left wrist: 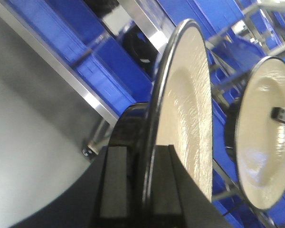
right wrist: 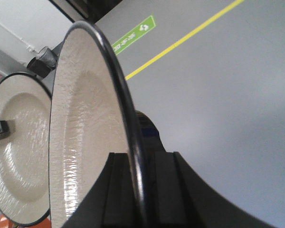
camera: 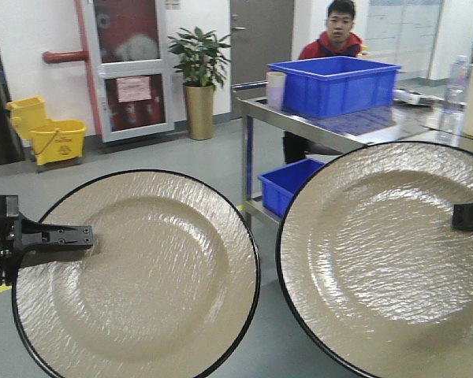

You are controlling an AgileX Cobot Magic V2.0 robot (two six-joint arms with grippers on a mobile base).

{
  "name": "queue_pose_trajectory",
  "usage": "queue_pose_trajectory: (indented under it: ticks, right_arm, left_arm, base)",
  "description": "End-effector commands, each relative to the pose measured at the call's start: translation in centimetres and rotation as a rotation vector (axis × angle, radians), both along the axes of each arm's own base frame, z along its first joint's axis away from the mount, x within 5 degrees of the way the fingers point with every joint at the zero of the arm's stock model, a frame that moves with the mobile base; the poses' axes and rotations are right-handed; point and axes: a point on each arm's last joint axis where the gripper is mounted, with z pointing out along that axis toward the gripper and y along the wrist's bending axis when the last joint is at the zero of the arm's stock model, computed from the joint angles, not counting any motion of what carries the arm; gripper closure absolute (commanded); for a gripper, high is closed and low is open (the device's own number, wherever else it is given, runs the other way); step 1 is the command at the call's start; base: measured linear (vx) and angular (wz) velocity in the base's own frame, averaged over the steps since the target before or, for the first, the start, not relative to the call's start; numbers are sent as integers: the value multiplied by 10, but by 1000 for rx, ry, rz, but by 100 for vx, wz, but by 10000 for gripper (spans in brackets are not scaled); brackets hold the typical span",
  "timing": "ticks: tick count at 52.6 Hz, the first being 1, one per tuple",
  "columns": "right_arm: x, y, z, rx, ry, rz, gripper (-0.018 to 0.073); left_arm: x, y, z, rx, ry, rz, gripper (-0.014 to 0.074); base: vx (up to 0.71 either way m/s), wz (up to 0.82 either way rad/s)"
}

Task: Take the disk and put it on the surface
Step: 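Hold both plates upright while the base drives to the steel table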

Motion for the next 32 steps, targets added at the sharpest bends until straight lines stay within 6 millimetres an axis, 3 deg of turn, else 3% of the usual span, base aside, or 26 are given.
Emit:
queue_pose_trajectory:
  ticks: [1, 20, 32]
  right_arm:
    - [-19, 13, 31, 91, -128, 33, 568]
    - [-45, 25, 45, 62, -201, 47, 568]
    - [-15, 12, 28, 105, -113, 41, 568]
  left_arm:
    - [-8, -3, 31, -141, -76, 4, 601]
    - [-8, -4, 31, -141, -76, 2, 601]
    - [-8, -4, 31, -140, -76, 3, 601]
  base:
    - [29, 31]
    - [33, 16]
    - [34, -14]
